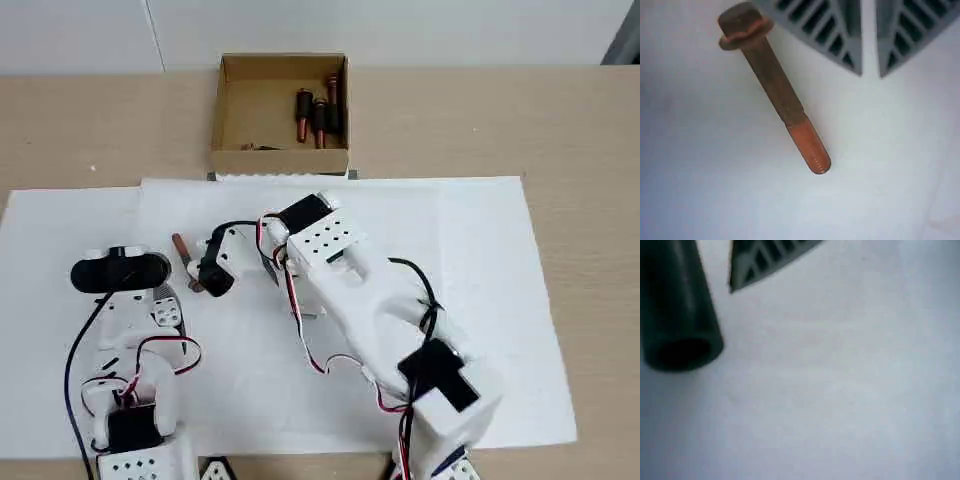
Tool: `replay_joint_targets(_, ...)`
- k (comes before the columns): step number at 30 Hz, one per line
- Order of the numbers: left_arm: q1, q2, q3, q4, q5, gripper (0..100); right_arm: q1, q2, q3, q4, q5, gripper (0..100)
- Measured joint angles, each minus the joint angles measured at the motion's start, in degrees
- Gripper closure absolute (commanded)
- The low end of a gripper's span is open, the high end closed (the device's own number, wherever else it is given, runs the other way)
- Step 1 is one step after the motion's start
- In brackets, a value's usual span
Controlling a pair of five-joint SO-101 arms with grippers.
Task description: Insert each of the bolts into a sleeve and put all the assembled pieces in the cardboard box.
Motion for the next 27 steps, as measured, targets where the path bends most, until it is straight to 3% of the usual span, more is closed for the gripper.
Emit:
replay_joint_targets(8, 0.0, 0.0, 0.0, 0.0, 0.0, 99, -0.1, 5.1, 0.0, -3.3, 1.0, 85.0)
replay_joint_targets(14, 0.0, 0.0, 0.0, 0.0, 0.0, 99, 0.4, 8.4, -1.0, -5.0, 1.0, 99.4)
replay_joint_targets(27, 0.0, 0.0, 0.0, 0.0, 0.0, 99, 1.8, 6.0, -1.7, -2.8, -0.2, 98.8)
